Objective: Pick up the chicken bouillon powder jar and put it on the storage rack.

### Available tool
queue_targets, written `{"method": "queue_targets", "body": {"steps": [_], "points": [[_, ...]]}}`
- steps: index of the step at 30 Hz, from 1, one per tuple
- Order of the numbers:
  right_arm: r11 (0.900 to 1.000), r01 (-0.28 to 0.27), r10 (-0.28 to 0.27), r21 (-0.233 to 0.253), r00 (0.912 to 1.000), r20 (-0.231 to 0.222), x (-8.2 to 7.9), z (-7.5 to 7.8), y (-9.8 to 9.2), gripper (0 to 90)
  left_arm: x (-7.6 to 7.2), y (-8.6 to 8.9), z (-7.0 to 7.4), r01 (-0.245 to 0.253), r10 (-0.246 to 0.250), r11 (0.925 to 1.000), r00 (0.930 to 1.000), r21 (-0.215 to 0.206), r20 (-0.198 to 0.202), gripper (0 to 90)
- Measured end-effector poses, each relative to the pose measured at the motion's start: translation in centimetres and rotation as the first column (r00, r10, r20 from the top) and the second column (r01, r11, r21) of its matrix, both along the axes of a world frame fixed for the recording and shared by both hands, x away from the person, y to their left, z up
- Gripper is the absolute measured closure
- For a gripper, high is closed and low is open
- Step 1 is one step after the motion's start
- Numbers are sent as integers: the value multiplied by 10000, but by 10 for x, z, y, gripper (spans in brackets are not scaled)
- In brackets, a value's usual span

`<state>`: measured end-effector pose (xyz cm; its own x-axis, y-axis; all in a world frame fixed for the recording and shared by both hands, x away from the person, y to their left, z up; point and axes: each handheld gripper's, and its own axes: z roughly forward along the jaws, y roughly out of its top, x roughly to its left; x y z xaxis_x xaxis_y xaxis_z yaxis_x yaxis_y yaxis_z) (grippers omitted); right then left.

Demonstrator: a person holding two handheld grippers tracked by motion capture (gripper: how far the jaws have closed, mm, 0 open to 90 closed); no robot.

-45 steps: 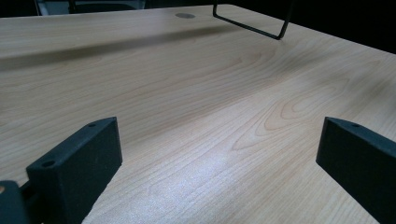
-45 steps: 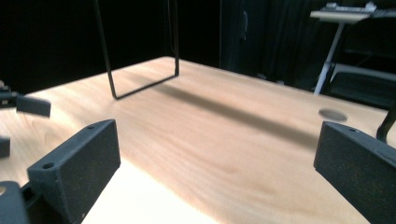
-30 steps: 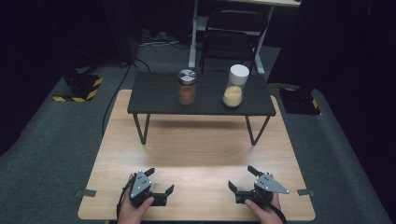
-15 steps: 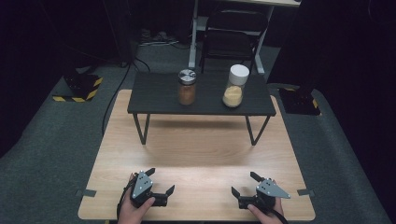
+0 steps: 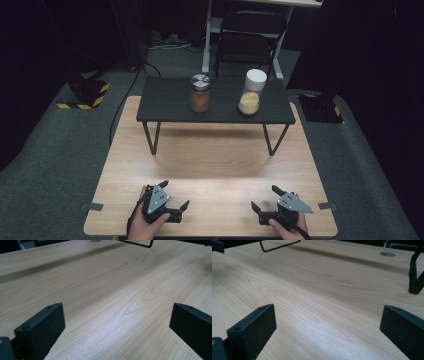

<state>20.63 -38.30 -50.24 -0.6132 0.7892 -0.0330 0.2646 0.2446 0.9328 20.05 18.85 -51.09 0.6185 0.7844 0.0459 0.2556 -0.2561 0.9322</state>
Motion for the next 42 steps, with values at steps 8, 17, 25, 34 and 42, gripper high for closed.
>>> {"method": "queue_targets", "body": {"steps": [8, 17, 25, 34, 42], "points": [[10000, 7, -7, -13, 9999, -112, 2, 2, 1, 2, -2, -2, 0, 57, -60, 9998, 9998, 178, 164, 4], [10000, -67, 67, 17, 9996, -271, 6, 3, 2, 2, -5, -3, 1, 130, -137, 9993, 9997, 364, 213, 4], [9998, -119, 117, -149, 9998, -161, 5, 3, 4, 2, -4, -3, 1, 136, -142, 9992, 9998, 363, 151, 4], [9994, -266, 263, -229, 9996, -127, 5, 3, 4, 3, -4, -4, 2, 69, -71, 9994, 10000, 344, 61, 4], [9990, -341, 341, -303, 9994, 15, 3, 2, 5, 3, 0, -4, 4, 121, -118, 9992, 9999, 374, -74, 4]]}}
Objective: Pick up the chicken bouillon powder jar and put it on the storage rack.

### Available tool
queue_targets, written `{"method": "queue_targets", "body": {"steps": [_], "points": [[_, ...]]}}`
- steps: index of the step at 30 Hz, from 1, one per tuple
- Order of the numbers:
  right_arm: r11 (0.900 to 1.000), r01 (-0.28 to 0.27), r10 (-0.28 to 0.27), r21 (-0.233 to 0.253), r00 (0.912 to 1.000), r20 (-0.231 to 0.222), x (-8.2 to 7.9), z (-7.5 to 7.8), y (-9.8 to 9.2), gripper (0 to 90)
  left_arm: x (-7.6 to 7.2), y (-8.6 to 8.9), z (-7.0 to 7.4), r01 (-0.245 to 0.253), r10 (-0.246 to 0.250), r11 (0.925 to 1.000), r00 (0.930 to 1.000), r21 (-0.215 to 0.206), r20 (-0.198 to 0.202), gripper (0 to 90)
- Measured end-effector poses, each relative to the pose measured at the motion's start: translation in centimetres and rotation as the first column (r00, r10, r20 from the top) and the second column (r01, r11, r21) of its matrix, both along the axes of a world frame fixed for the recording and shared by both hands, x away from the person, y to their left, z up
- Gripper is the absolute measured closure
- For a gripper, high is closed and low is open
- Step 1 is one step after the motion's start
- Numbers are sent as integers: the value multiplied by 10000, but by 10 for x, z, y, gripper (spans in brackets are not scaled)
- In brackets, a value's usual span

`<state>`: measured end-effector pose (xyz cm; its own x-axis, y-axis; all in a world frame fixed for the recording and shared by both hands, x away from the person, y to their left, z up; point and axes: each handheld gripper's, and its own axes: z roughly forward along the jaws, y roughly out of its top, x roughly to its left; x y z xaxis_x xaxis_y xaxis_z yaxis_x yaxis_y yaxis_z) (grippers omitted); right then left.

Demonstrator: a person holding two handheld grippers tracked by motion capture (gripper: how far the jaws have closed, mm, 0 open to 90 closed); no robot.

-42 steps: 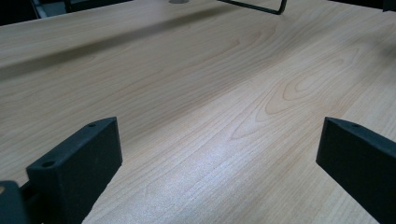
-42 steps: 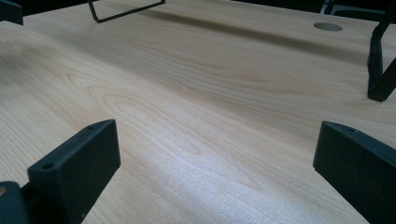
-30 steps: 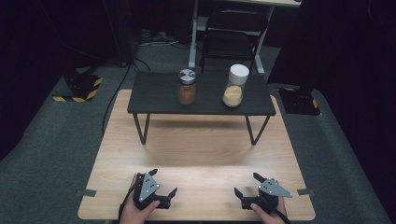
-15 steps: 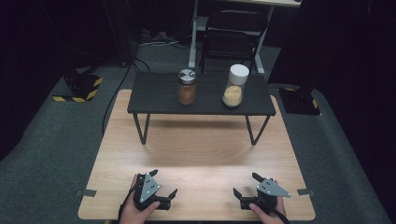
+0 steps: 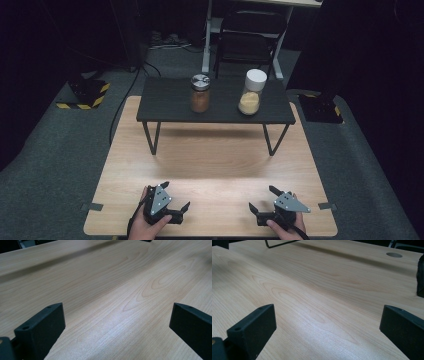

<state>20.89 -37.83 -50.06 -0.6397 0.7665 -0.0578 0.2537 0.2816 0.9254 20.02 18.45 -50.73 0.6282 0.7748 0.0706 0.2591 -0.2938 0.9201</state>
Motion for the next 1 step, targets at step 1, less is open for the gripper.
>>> {"method": "queue_targets", "body": {"steps": [1], "points": [[10000, -23, 23, -12, 10000, -12, 0, 0, 0, 3, 0, 0, 0, 9, -9, 10000, 10000, -14, -3, 4]]}}
